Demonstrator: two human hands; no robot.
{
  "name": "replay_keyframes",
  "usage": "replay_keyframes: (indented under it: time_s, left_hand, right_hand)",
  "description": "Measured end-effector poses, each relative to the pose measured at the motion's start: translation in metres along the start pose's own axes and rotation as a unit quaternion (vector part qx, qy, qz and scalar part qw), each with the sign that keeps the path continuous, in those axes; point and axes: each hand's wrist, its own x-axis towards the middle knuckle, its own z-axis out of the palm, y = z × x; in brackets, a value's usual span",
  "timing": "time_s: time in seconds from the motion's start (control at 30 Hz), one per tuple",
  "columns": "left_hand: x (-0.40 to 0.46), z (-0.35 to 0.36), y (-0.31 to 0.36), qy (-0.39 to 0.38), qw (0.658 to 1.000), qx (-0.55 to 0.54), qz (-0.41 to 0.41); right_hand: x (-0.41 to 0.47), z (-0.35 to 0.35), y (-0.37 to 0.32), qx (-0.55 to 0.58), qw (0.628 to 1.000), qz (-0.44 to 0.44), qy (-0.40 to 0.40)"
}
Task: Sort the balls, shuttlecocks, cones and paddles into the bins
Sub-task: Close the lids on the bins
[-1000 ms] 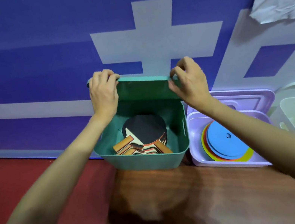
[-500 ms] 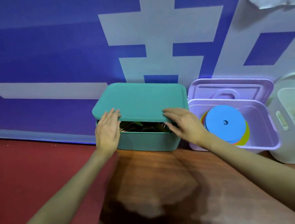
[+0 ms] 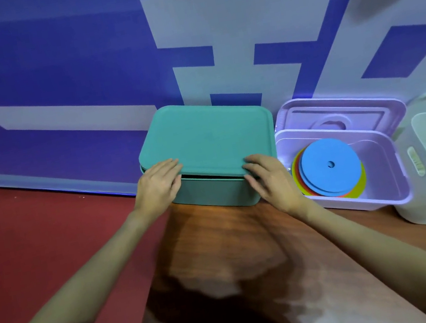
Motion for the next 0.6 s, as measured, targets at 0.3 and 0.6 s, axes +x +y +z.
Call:
replay_keyframes:
  time_s: [0.3, 0.6]
  left_hand:
    - [0.004, 0.003, 0.001, 0.087, 0.911, -0.101, -0.391]
    - [0.033, 0.013, -0.009, 0.066, 0.784, -0.223, -0.576]
  right_hand:
    - [0.026, -0.001, 0.009, 0.157, 0.932, 0.317, 0.078]
    - [0.044, 0.011, 0.009, 0.226, 0.866, 0.44, 0.067]
